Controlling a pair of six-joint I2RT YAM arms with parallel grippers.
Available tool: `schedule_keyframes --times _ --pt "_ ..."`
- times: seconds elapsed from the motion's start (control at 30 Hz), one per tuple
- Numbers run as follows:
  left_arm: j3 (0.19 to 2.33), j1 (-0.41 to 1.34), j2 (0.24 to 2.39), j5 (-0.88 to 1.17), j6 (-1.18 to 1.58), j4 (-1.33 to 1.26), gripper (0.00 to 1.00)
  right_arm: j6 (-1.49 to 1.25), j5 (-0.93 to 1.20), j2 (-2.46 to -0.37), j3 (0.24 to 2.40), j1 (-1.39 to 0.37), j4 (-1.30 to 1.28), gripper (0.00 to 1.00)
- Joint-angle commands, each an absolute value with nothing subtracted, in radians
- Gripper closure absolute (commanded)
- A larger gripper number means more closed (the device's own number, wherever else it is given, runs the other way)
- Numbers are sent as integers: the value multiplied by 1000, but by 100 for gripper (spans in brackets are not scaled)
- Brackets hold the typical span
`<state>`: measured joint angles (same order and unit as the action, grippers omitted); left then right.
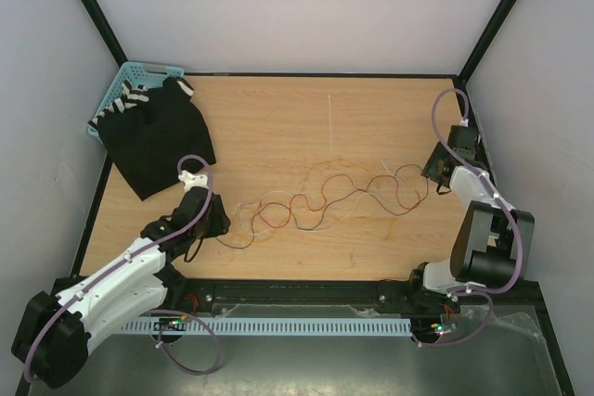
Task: Zip-tie the wires
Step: Straighten the cable at the center of the board, then move the ribbon to the center of the board.
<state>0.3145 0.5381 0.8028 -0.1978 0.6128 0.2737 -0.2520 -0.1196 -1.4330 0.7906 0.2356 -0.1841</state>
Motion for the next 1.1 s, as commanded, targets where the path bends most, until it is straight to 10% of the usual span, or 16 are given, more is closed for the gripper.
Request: schedule_keyframes --times 0.0,0.47,1.07 --pt "383 534 769 -240 581 300 49 -240 -65 -1367 840 240 -218 40" --pt "580 506 643 -280 418 348 14 -333 194 -1280 833 68 -100 28" --pt "654 495 489 -10 394 350 9 -337 -57 -2137 1718 -285 -67 33"
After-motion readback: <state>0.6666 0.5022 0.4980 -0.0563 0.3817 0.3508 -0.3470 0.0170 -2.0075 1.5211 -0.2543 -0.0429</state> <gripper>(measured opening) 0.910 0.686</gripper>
